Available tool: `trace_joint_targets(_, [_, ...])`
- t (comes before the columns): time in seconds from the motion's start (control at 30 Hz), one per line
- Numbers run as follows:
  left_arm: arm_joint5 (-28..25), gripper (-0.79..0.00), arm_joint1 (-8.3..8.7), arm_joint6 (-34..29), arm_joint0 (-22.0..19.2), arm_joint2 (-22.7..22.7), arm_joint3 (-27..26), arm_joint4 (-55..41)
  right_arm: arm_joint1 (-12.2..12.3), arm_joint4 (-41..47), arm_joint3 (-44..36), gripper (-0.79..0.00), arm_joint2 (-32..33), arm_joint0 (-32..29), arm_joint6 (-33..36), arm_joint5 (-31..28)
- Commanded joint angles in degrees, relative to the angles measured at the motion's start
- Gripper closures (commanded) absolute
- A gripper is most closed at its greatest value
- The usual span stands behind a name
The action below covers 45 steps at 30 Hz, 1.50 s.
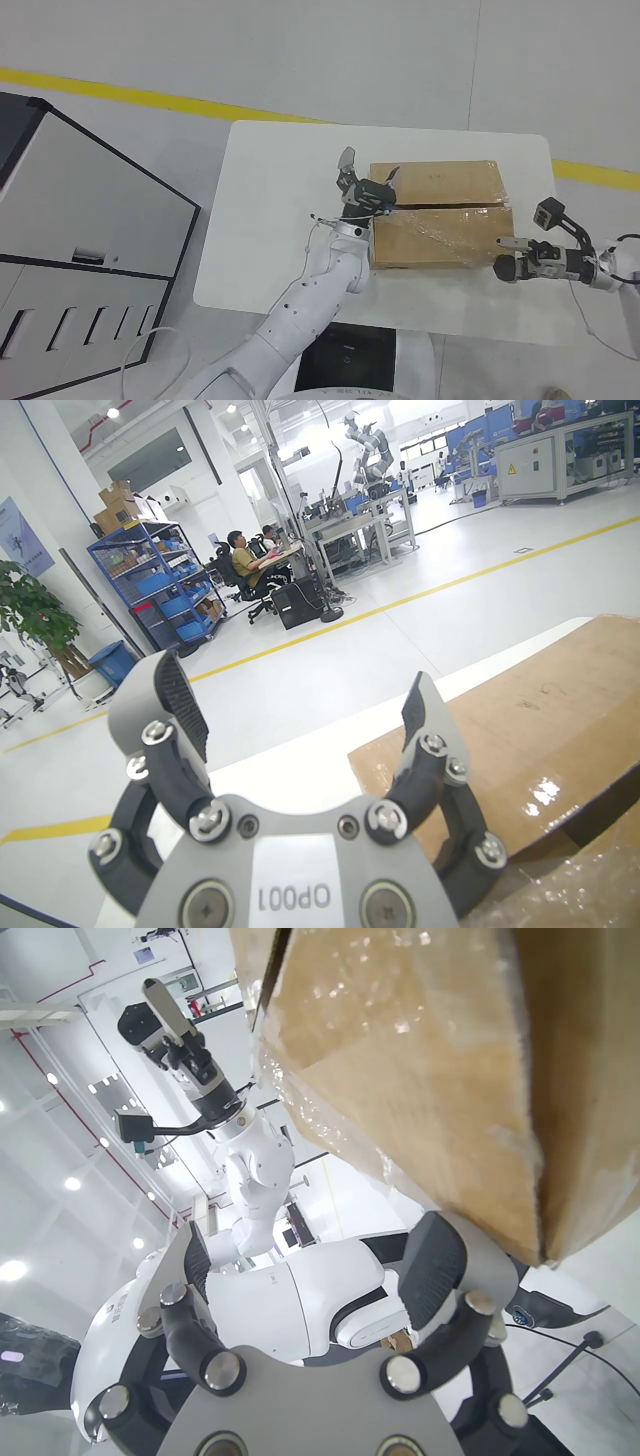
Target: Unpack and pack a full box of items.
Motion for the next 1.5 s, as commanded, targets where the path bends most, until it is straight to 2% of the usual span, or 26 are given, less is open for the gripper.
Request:
trace_joint_targets(0.0, [-0.2, -0.785, -0.02, 0.1, 0.2, 0.1, -0.1, 0.0, 0.2, 1.6, -1.1, -0.785, 1.7, -0.8, 0.4, -0.9])
trace_joint_targets(0.1, [-0.7, -0.785, -0.10, 0.3, 0.2, 0.5, 0.1, -0.3, 0.3, 5.8, -3.1, -0.785, 5.4, -2.5, 0.5, -4.8])
trace_joint_targets(0.27, [-1.2, -0.785, -0.19, 0.8, -0.2, 0.5, 0.4, -1.0, 0.0, 17.1, -7.4, -0.785, 11.1, -8.5, 0.5, -15.9])
trace_joint_targets(0.37, [-2.1, -0.785, -0.03, 2.0, -0.1, -0.2, -0.4, -1.9, -0.4, 21.3, -9.4, -0.785, 14.4, -12.0, -2.0, -19.5])
trace_joint_targets(0.43, [-4.3, -0.785, 0.25, 4.3, 0.5, -0.3, -2.1, -2.1, -0.8, 25.6, -10.3, -0.785, 14.4, -13.7, -2.1, -19.6])
trace_joint_targets(0.5, [-6.6, -0.785, 0.63, 6.0, 1.0, -0.8, -3.3, -1.7, -0.8, 25.6, -10.3, -0.785, 14.4, -13.7, -2.1, -19.6])
trace_joint_targets(0.9, [-6.6, -0.785, 0.63, 6.0, 1.0, -0.8, -3.3, -1.7, -0.8, 25.6, -10.3, -0.785, 14.4, -13.7, -2.1, -19.6])
trace_joint_targets(1.03, [-10.0, -0.785, 0.59, 5.4, 1.2, 0.7, -3.6, -1.8, -0.8, 26.6, -9.9, -0.785, 16.5, -14.1, -2.8, -20.2])
trace_joint_targets(1.2, [-11.4, -0.785, 0.11, 5.1, -0.6, 3.4, -2.0, -0.3, -1.3, 32.0, -5.4, -0.785, 25.2, -19.8, 0.5, -17.0])
trace_joint_targets(1.3, [-13.2, -0.785, -0.24, 5.3, -2.4, 4.3, -1.3, -1.2, -2.0, 33.3, -2.9, -0.785, 28.7, -24.5, 0.5, -17.0])
trace_joint_targets(1.47, [-13.5, -0.785, -0.78, 2.9, -6.7, 4.7, 1.2, -0.6, -3.5, 33.2, -1.5, -0.785, 27.9, -29.0, 0.5, -17.0])
